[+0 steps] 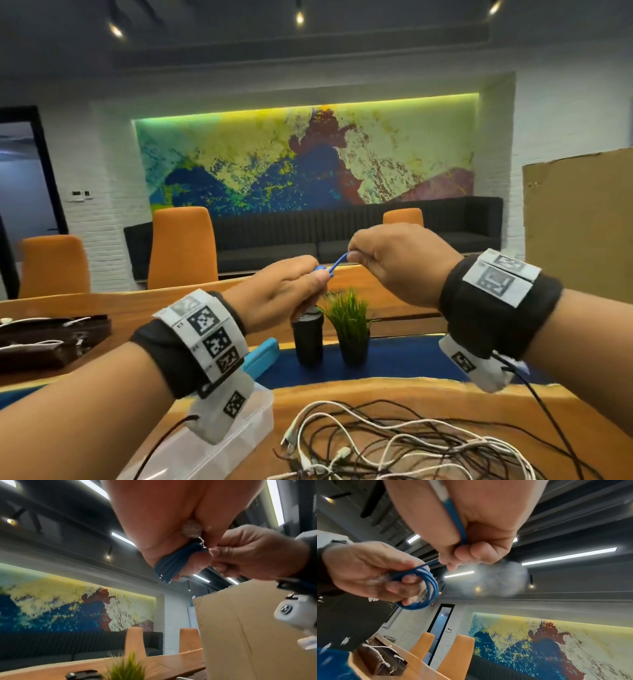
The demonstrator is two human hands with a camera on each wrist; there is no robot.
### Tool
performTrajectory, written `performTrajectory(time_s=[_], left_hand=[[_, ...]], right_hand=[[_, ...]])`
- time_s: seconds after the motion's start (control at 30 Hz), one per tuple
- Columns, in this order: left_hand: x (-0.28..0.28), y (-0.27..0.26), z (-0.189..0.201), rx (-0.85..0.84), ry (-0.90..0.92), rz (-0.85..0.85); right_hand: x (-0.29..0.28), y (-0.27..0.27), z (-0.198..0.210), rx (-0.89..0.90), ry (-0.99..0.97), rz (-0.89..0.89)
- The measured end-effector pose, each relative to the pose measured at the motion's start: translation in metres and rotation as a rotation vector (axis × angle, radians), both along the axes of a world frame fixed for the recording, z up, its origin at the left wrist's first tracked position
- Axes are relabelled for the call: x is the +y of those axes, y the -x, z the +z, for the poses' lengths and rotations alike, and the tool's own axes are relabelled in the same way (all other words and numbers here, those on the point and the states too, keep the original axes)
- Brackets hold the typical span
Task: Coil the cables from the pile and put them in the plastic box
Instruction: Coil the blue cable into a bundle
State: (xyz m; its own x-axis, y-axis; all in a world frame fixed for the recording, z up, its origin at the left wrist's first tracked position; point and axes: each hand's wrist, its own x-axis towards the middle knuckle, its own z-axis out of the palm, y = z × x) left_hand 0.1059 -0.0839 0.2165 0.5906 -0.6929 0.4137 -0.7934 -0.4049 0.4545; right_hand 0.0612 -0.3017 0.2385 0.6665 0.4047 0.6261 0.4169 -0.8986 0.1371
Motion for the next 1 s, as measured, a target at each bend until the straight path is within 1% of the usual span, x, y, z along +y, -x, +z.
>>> performTrajectory(time_s=[0.07, 0.1, 0.13, 0.17, 0.23, 0.27, 0.3, 0.37, 0.5, 0.63, 0.7, 0.77, 0.83, 0.87, 0.93, 1.0], left_hand=[[-0.004, 0.003, 0.002, 0.08, 0.008, -0.015], [-0.005, 0.002, 0.003, 0.104, 0.034, -0.001], [-0.004, 0.001, 0.004, 0.124, 0.07, 0.025], [-0.002, -0.001, 0.005, 0.134, 0.101, 0.063], [0.005, -0.006, 0.005, 0.08, 0.08, 0.165], [0.008, -0.008, 0.004, 0.03, 0.044, 0.217], [0.01, -0.009, 0.003, -0.021, 0.019, 0.262], [0.013, -0.017, 0.0, -0.055, 0.036, 0.368], [0.026, -0.048, -0.004, 0.007, 0.224, 0.592], [0.031, -0.061, -0.002, 0.016, 0.265, 0.76], [0.03, -0.062, 0.001, 0.043, 0.282, 0.831], [0.027, -0.059, 0.002, 0.068, 0.301, 0.84], [0.021, -0.053, 0.002, 0.054, 0.257, 0.76], [0.016, -0.047, 0.001, 0.075, 0.244, 0.685], [0.003, -0.033, -0.001, 0.164, 0.307, 0.512], [-0.009, -0.015, -0.002, 0.214, 0.345, 0.412]], right_hand=[[0.001, -0.003, -0.003, -0.03, -0.02, -0.02], [0.003, -0.004, -0.006, -0.008, -0.046, -0.028], [0.003, -0.006, -0.009, 0.058, -0.11, -0.013], [0.003, -0.006, -0.01, 0.162, -0.24, 0.044], [0.004, -0.003, -0.01, 0.395, -0.609, 0.197], [0.005, 0.0, -0.008, 0.472, -0.761, 0.245], [0.006, 0.003, -0.005, 0.518, -0.849, 0.271], [0.005, 0.005, 0.0, 0.594, -0.903, 0.278], [0.004, -0.002, 0.003, 0.678, -0.896, 0.193], [0.002, -0.007, -0.002, 0.9, -1.007, 0.271], [0.002, -0.006, -0.003, 1.018, -0.995, 0.309], [0.006, -0.003, -0.005, 1.049, -0.907, 0.298], [0.016, -0.003, -0.006, 0.945, -0.865, 0.272], [0.019, -0.004, -0.007, 0.874, -0.892, 0.277], [0.022, -0.009, -0.008, 0.765, -1.028, 0.298], [0.02, -0.013, -0.007, 0.694, -1.158, 0.305]])
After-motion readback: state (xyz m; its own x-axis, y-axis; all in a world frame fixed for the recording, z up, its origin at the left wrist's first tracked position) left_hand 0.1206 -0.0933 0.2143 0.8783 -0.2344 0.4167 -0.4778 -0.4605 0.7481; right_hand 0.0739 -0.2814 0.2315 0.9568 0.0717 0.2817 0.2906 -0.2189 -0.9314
